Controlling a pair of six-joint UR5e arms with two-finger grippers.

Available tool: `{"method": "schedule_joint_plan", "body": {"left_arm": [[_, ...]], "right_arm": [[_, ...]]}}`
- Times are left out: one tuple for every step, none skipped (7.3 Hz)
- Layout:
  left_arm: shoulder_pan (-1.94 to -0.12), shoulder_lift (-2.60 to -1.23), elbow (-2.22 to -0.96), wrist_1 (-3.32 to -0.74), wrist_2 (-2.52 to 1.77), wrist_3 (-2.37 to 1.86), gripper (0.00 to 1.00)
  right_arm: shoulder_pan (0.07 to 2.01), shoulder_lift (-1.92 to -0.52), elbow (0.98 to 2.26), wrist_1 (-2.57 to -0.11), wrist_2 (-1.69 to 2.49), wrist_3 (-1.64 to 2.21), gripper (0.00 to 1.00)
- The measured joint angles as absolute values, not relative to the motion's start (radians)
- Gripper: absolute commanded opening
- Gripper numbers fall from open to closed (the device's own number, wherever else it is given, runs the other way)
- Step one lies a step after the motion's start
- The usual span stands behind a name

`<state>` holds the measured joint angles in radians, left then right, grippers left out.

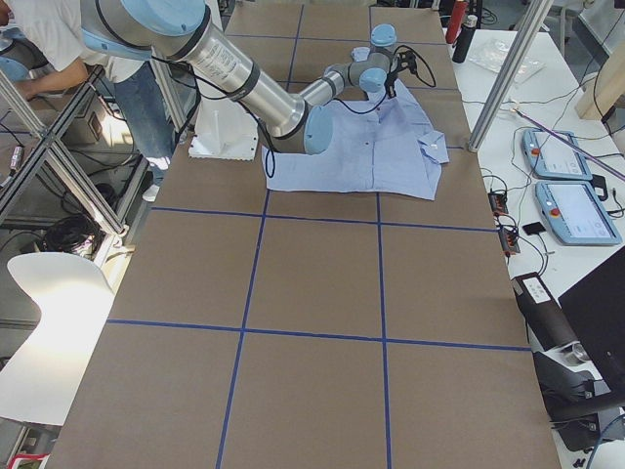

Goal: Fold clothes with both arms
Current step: 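Lift the sleeve with the right gripper and carry it across toward the collar, then release the sleeve on the shirt and withdraw the right gripper outward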

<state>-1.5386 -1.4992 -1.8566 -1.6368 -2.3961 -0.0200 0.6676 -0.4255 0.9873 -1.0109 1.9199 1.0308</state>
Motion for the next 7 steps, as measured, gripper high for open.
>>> {"method": "schedule_joint_plan", "body": {"left_arm": [[-1.539, -1.499, -1.854, -1.637, -2.396, -0.020, 1.00], [-1.539, -1.499, -1.851, -1.638, -2.396, -0.020, 1.00], [-1.539, -1.499, -1.848, -1.638, -2.396, -0.020, 1.00], [-1.539, -1.499, -1.845, -1.638, -2.396, -0.020, 1.00], [-1.539, -1.500, -1.845, -1.638, -2.396, -0.020, 1.00], [-1.539, -1.502, -1.844, -1.638, -2.396, -0.020, 1.00], [-1.539, -1.503, -1.844, -1.638, -2.395, -0.020, 1.00]], "right_arm": [[0.657, -0.420, 0.986, -0.998, 1.919, 1.031, 0.00], [0.648, -0.417, 0.986, -0.991, 1.919, 1.031, 0.00], [0.642, -0.417, 0.985, -0.989, 1.915, 1.031, 0.00], [0.640, -0.419, 0.982, -0.988, 1.903, 1.031, 0.00], [0.640, -0.421, 0.976, -0.988, 1.888, 1.031, 0.00], [0.640, -0.422, 0.969, -0.988, 1.873, 1.031, 0.34], [0.640, -0.422, 0.960, -0.988, 1.861, 1.031, 0.99]]}}
